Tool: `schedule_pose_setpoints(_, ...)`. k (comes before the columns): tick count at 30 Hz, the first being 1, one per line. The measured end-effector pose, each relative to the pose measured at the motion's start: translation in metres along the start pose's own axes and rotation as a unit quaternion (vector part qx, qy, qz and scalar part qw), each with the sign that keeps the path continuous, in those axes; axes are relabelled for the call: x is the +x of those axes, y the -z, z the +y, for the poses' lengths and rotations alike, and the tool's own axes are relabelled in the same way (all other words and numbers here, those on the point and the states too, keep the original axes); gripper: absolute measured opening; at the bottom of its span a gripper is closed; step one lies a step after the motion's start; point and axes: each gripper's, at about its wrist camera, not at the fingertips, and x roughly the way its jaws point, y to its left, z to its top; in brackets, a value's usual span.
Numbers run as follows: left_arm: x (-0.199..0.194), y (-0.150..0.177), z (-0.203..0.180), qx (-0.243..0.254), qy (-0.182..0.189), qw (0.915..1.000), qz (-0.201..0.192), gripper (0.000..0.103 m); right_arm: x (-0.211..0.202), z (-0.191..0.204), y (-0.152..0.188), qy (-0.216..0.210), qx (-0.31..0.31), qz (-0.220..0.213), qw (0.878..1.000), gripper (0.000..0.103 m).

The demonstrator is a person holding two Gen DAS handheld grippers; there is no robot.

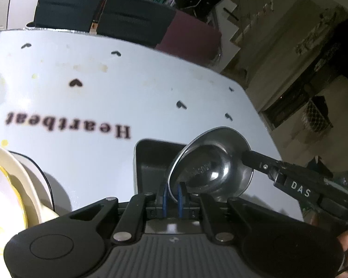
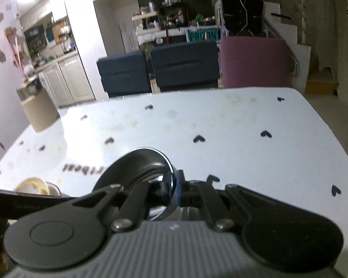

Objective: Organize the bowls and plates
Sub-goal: 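Lift the round steel bowl with both grippers and carry it toward the plates, then lower the round bowl into the stacked steel trays with both grippers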

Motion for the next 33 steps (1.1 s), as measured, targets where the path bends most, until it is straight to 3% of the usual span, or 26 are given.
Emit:
schedule_pose_setpoints(5,0.009,0.003,0.008,-0.004,-0.008,0.9998,0.020,0.010,0.020,0.002,0.005,0.001,-0.006,0.032,0.999,0.005)
schedule_pose_setpoints(20,0.020,0.008,0.003,0.041,-0.022,0.9984,0.033,0.014,0.055,0.008,0.020,0.024,-0.032,0.093,0.995,0.006)
schedule_pose_setpoints(33,0.013,0.008,0.002,0.047,-0.014,0.9983,0.032,0.019,0.065,0.007,0.017,0.020,-0.029,0.106,0.994,0.008)
